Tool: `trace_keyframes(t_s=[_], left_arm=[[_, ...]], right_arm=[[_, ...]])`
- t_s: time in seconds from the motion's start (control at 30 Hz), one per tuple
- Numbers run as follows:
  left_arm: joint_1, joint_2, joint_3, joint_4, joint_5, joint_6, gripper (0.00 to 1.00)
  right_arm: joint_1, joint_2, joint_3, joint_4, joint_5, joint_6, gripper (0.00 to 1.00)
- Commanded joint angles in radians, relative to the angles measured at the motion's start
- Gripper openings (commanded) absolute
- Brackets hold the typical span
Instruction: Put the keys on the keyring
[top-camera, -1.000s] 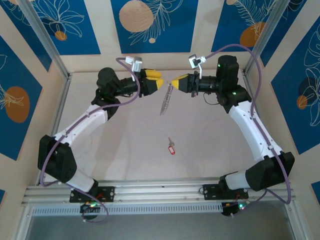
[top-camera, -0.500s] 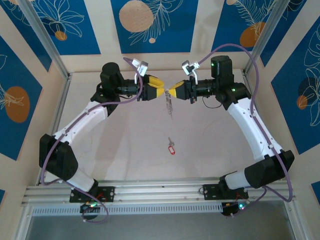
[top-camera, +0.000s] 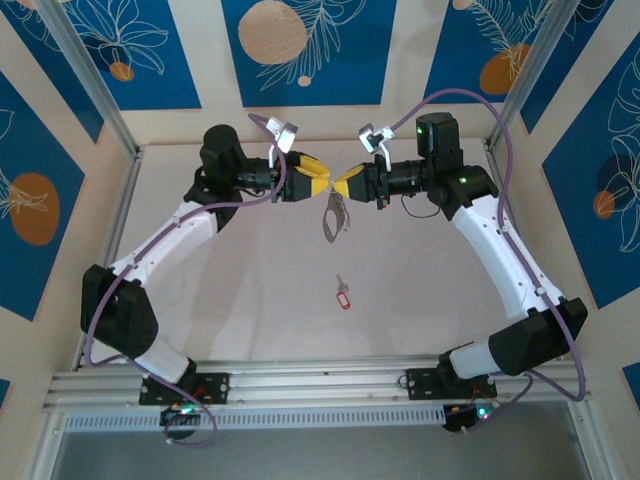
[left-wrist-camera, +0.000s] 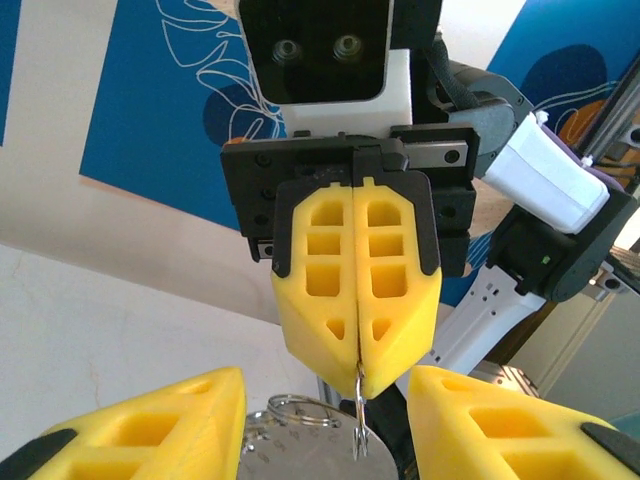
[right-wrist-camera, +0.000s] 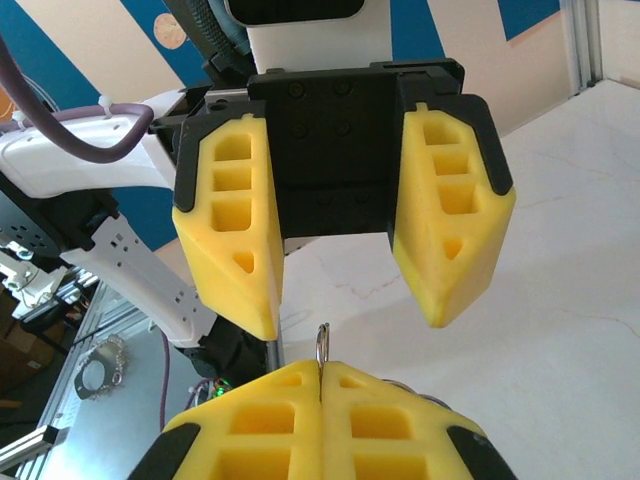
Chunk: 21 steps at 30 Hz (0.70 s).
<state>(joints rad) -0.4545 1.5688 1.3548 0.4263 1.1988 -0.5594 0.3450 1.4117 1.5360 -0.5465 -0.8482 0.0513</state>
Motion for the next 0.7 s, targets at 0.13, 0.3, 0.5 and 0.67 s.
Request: trace_keyframes(t_s=[0.13, 0.3, 0.5, 0.67], left_arm=[[-0.004, 0.019, -0.006, 0.065, 0.056, -0.04, 0.45], [-0.005, 0.019, -0.014, 0.065, 0.061, -0.041, 0.44], [-0.01, 0.025, -0.013, 0.062, 0.069, -0.043, 0.37], [-0.013, 0.025, -0.013, 0.062, 0.066, -0.04, 0.32]], right_arm=[[0.006, 0.001, 0.016, 0.008, 0.009, 0.002, 0.0], [0.005, -0.003, 0.011, 0.014, 0.015, 0.006, 0.0], [0.003, -0.007, 0.002, 0.029, 0.018, 0.016, 0.0], [0.003, -0.009, -0.003, 0.035, 0.015, 0.021, 0.0]])
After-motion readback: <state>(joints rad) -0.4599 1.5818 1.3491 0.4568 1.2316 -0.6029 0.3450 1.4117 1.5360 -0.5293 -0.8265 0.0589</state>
